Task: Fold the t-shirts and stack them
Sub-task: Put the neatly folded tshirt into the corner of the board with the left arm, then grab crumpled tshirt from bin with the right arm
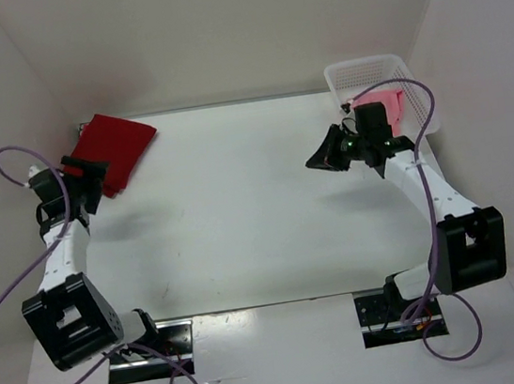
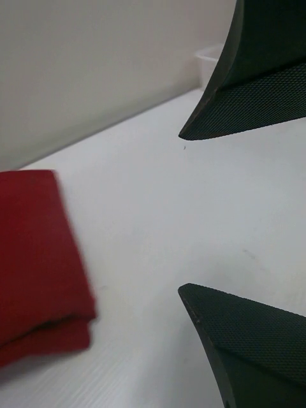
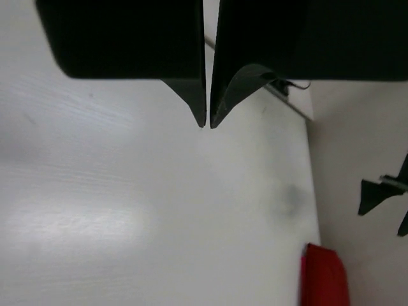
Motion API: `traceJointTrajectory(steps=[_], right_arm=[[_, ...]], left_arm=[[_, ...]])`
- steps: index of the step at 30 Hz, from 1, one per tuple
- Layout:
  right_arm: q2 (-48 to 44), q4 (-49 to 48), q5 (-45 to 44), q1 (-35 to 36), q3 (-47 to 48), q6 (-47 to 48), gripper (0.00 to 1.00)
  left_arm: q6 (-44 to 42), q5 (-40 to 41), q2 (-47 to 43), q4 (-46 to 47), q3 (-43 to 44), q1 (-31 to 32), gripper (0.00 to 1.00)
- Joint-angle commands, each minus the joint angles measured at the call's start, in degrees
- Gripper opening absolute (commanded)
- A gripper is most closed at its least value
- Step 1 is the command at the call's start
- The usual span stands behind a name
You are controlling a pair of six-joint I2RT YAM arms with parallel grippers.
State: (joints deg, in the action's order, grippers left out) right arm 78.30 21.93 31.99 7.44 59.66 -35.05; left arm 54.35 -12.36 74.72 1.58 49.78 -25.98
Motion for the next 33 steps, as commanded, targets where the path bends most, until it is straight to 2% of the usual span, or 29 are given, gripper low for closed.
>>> traceJointTrajectory(steps=[1, 3, 4, 6, 7, 8, 9, 10, 12, 13, 15, 16, 18, 19, 21, 26, 30, 33], right_arm=[[3.0, 2.3, -11.9, -0.4, 9.2, 4.1, 0.07], [5.2, 5.4, -21.1, -0.4, 15.3, 4.8, 0.05], [7.9, 6.4, -29.1, -1.0, 17.3, 5.3, 0.04], [11.1, 8.0, -35.0, -3.0, 22.8, 5.3, 0.04], [14.0, 8.0, -41.3, -3.5, 24.3, 5.9, 0.04], [15.4, 8.0, -44.4, -4.4, 26.5, 6.7, 0.06], [16.6, 6.2, -47.5, -5.0, 27.4, 6.7, 0.14], [19.8, 6.2, -51.0, -5.9, 28.7, 7.3, 0.16], [23.4, 6.2, -51.8, -8.8, 32.9, 7.3, 0.2], [25.4, 7.1, -51.9, -9.4, 34.5, 7.3, 0.28], [30.9, 8.2, -52.4, -9.4, 39.4, 8.7, 0.39], [32.6, 9.3, -52.4, -9.4, 41.9, 8.7, 0.48], [36.5, 9.4, -51.9, -9.9, 43.6, 9.5, 0.55], [37.4, 9.4, -51.9, -9.9, 44.1, 8.8, 0.56], [40.2, 9.4, -50.9, -10.6, 45.4, 6.6, 0.56], [45.4, 11.3, -50.2, -12.1, 50.4, 3.4, 0.54], [53.0, 16.1, -50.2, -12.1, 59.9, 2.8, 0.54], [54.9, 16.1, -50.8, -12.1, 61.1, 0.3, 0.5]], left_arm=[[-5.4, -2.2, -2.1, -3.2, -2.5, 7.6, 1.0], [-7.0, -2.2, -2.8, -5.0, -3.3, 14.4, 1.0], [-7.0, -2.2, -3.3, -5.0, -3.8, 16.8, 1.0], [-7.9, -2.8, -3.4, -6.9, -4.5, 24.3, 1.0], [-7.9, -4.6, -3.4, -5.1, -6.2, 26.7, 1.0], [-7.1, -6.9, -3.4, -3.6, -7.4, 29.0, 1.0], [-6.3, -9.3, -3.4, -2.3, -8.5, 31.7, 1.0], [-5.7, -9.3, -3.4, -1.4, -9.2, 37.7, 1.0], [-5.1, -8.2, -3.4, -1.4, -9.8, 43.2, 1.0], [-5.1, -8.2, -3.4, -0.3, -9.8, 46.9, 1.0], [-4.6, -7.5, -4.7, 1.6, -11.8, 49.2, 0.86], [-4.6, -7.5, -4.8, 1.6, -11.8, 50.0, 0.74], [-6.3, -7.5, -4.8, 0.9, -11.8, 50.6, 0.47], [-7.0, -6.8, -4.1, -1.4, -10.2, 50.6, 0.43], [-8.1, -6.8, -4.1, -2.2, -9.6, 50.6, 0.42], [-8.1, -7.3, -4.1, -2.2, -10.1, 50.6, 0.51], [-7.0, -7.3, -4.7, -2.2, -10.8, 50.6, 0.52], [-5.9, -7.3, -5.2, -2.2, -10.8, 50.6, 0.54]])
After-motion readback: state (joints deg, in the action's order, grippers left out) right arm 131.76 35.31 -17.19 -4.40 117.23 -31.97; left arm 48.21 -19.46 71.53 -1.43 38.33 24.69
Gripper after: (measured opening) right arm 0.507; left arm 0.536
